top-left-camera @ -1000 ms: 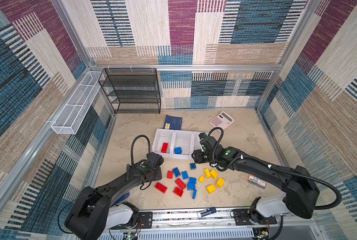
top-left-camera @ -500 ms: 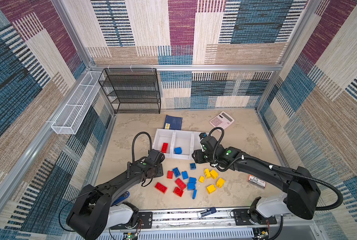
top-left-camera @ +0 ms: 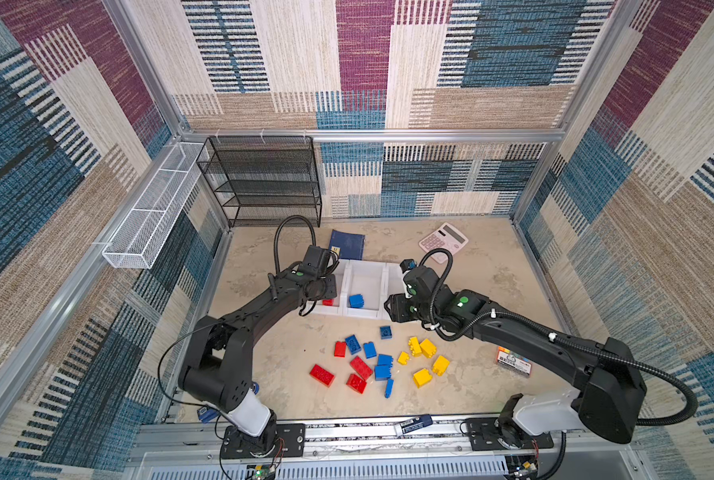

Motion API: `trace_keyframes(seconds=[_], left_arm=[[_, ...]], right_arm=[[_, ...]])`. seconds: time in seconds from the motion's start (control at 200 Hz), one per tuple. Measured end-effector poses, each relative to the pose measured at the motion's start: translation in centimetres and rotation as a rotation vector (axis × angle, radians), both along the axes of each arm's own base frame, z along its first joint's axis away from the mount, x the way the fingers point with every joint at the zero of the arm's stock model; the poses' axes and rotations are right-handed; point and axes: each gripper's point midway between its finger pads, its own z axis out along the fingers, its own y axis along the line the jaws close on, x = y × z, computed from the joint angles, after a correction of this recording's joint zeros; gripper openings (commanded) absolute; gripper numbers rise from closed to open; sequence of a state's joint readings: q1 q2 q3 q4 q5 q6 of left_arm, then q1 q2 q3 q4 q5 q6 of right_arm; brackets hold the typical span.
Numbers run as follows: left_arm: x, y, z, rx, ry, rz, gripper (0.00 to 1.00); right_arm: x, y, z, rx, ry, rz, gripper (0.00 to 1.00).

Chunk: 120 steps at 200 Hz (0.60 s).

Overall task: Sort the legos into containers by color
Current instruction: 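Carry the red brick with the left gripper into the nearest compartment and release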

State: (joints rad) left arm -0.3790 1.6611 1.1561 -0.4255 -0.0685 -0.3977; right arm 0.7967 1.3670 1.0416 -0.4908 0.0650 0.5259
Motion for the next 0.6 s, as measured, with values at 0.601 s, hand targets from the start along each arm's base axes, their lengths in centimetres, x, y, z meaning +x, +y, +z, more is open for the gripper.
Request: trace_keyframes(seconds=[0.601], left_arm=[[-0.9,-0.4,-1.3,-0.017,0.047,-0.033,0.56]], right_arm=[[-0.7,-1.3,0.4,0.015,-0.01,-0.039,0.59]])
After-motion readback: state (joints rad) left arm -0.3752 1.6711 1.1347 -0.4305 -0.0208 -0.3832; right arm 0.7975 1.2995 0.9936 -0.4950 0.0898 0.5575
